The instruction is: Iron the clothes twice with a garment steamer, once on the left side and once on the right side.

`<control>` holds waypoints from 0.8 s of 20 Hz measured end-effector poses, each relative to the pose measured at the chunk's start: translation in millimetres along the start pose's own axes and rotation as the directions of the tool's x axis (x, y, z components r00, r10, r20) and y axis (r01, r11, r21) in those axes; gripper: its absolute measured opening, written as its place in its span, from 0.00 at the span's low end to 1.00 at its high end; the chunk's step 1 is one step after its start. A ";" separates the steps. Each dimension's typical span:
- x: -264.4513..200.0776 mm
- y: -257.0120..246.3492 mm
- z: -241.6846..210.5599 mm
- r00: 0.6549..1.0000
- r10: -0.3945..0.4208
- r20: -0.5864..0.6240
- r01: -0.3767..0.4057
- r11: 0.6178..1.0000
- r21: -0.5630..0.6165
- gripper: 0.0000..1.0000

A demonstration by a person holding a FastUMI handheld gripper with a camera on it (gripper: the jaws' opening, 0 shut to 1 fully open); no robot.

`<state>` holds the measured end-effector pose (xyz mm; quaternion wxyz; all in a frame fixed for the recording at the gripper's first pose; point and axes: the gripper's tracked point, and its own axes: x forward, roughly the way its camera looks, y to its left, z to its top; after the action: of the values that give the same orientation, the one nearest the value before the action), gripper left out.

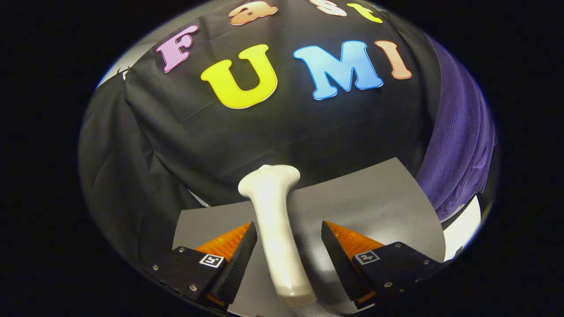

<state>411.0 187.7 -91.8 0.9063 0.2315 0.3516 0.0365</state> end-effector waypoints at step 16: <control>26.2 -2.5 -10.7 0.993 -0.115 0.000 0.114 0.987 -0.114 0.44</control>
<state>423.4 195.7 -116.1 0.9175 0.1588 0.3646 0.0050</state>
